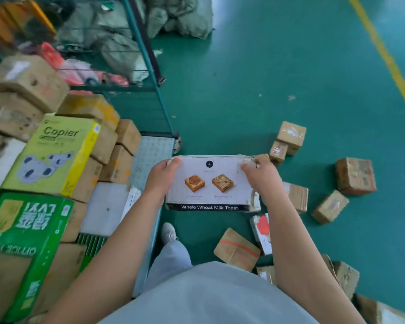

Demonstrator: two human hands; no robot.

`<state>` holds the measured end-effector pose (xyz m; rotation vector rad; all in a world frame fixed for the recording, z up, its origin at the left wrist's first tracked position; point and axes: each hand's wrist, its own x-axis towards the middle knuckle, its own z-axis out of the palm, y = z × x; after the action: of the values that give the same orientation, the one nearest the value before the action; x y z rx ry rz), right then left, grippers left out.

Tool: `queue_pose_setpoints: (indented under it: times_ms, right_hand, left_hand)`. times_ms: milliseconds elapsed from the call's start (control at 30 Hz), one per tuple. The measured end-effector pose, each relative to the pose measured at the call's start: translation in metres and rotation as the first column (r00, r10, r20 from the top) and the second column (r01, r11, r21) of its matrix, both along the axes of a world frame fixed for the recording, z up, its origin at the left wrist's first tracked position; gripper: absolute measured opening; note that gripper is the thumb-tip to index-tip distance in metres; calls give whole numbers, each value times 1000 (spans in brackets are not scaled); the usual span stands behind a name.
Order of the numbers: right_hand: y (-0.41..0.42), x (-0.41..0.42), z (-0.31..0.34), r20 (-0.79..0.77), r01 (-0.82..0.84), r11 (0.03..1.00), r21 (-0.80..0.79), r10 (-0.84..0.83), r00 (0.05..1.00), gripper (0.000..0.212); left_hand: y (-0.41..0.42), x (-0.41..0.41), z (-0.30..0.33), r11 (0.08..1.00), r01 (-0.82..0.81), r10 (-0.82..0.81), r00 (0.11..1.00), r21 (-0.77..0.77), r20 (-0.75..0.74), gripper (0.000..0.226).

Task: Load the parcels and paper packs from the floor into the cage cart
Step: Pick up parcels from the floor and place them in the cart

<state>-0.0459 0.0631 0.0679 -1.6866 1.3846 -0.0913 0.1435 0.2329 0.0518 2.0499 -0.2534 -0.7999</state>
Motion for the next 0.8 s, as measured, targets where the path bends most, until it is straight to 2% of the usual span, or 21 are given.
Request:
queue_pose_setpoints:
  times_ms: [267, 333, 433, 533, 633, 800]
  right_hand:
    - [49, 141, 10, -11, -278, 960, -31, 278, 961, 49]
    - [63, 177, 13, -20, -333, 943, -24, 332, 943, 50]
    - [87, 243, 14, -34, -428, 904, -17, 427, 903, 52]
    - [108, 308, 17, -50, -507, 862, -20, 506, 861, 56]
    - [136, 375, 18, -54, -572, 820, -7, 571, 819, 67]
    - [168, 462, 17, -62, -654, 757, 20, 653, 754, 68]
  left_hand:
    - [94, 92, -2, 962, -273, 271, 961, -29, -52, 28]
    - [115, 117, -1, 938, -346, 344, 936, -6, -72, 32]
    - [152, 166, -3, 895, -446, 444, 890, 6, -107, 54]
    - [183, 212, -5, 847, -531, 528, 843, -2, -106, 63]
    - [211, 261, -4, 809, -587, 587, 806, 27, -75, 57]
    - [252, 318, -2, 733, -679, 680, 731, 38, -59, 56]
